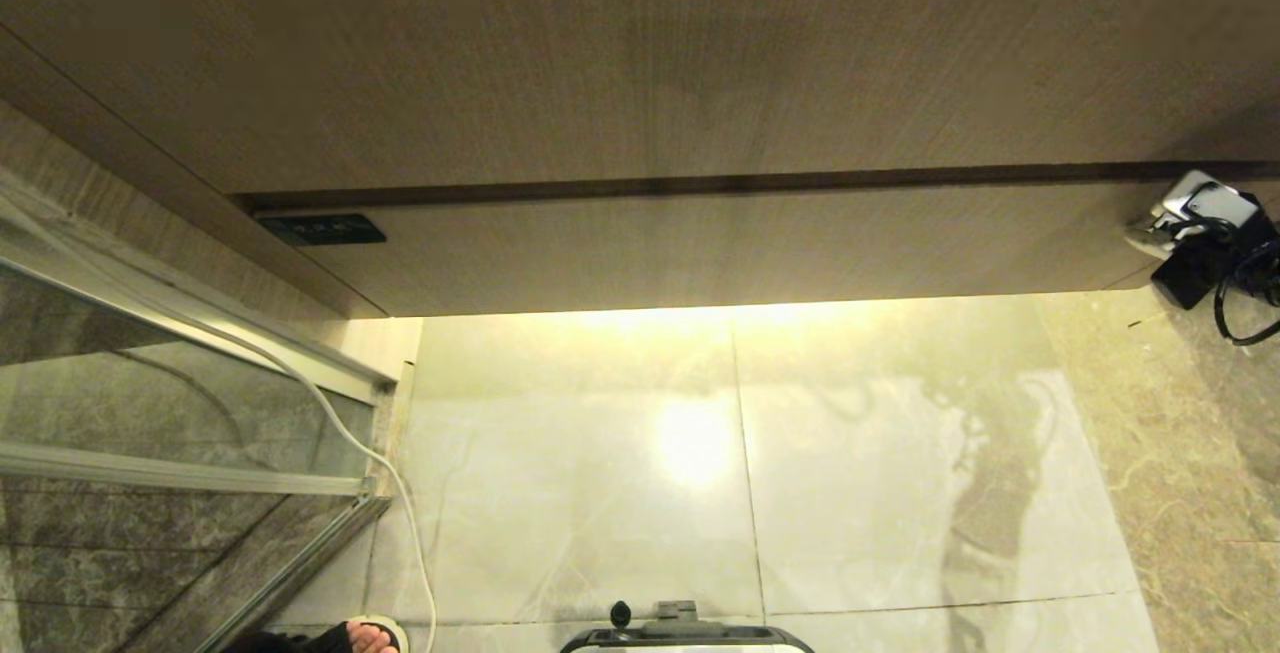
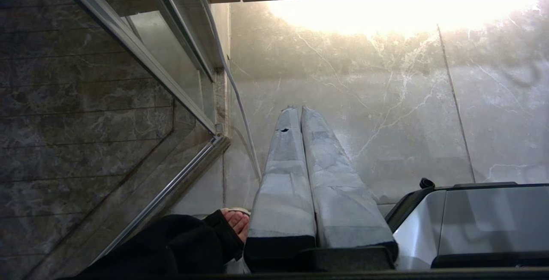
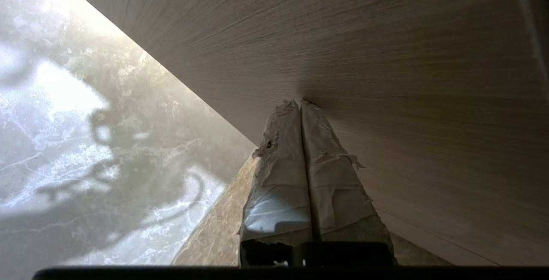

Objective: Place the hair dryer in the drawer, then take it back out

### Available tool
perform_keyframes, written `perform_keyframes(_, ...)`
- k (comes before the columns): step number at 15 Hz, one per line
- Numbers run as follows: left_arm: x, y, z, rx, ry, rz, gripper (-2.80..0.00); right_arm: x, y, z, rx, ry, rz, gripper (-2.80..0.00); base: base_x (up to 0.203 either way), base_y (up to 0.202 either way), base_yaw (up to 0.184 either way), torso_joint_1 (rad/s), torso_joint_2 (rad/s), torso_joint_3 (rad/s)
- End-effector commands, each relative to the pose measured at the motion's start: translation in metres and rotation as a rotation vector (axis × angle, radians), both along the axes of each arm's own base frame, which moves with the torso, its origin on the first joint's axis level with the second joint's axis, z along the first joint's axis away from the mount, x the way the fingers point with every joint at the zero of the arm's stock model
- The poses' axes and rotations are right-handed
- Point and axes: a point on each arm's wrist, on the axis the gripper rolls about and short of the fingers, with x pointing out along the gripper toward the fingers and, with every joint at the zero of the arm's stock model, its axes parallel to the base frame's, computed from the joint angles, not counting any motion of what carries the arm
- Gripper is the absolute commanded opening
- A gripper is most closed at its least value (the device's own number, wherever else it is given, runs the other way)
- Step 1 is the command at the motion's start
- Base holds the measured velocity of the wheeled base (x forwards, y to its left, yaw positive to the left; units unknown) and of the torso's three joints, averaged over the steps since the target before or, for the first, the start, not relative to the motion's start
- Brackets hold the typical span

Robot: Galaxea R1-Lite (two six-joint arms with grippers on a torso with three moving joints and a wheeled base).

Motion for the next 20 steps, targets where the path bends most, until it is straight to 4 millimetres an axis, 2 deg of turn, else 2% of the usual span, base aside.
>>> perform_keyframes(1, 0.0, 0.0, 0.0, 0.0, -0.001, 0.0, -2.8, -0.01, 0.004, 0.005, 0.0, 0.013, -0.001, -2.8, 0.0, 0.0, 0.0, 0.0, 0.0, 0.0)
perform_keyframes(7, 0.0, 0.0, 0.0, 0.0, 0.0, 0.0, -2.8, -0.073, 0.033, -0.012, 0.052, 0.377, -0.008, -2.8, 0.0, 0.0, 0.0, 0.0, 0.0, 0.0)
perform_keyframes(9, 0.0, 0.0, 0.0, 0.0, 0.001, 0.0, -2.8, -0.096, 0.044, -0.007, 0.067, 0.432, -0.042, -2.8, 0.0, 0.0, 0.0, 0.0, 0.0, 0.0)
perform_keyframes(10, 0.0, 0.0, 0.0, 0.0, 0.001, 0.001, -2.8, -0.104, 0.049, -0.003, 0.082, 0.44, -0.055, -2.8, 0.0, 0.0, 0.0, 0.0, 0.0, 0.0)
perform_keyframes(13, 0.0, 0.0, 0.0, 0.0, 0.001, 0.0, -2.8, -0.142, 0.075, 0.025, 0.2, 0.356, -0.092, -2.8, 0.0, 0.0, 0.0, 0.0, 0.0, 0.0)
perform_keyframes(16, 0.0, 0.0, 0.0, 0.0, 0.001, 0.0, -2.8, -0.193, 0.105, 0.039, 0.323, 0.262, -0.107, -2.8, 0.0, 0.0, 0.0, 0.0, 0.0, 0.0)
perform_keyframes(18, 0.0, 0.0, 0.0, 0.0, 0.001, 0.0, -2.8, -0.23, 0.124, 0.031, 0.392, 0.234, -0.102, -2.8, 0.0, 0.0, 0.0, 0.0, 0.0, 0.0)
perform_keyframes(20, 0.0, 0.0, 0.0, 0.0, -0.001, 0.0, -2.8, -0.262, 0.143, 0.014, 0.465, 0.209, -0.079, -2.8, 0.0, 0.0, 0.0, 0.0, 0.0, 0.0)
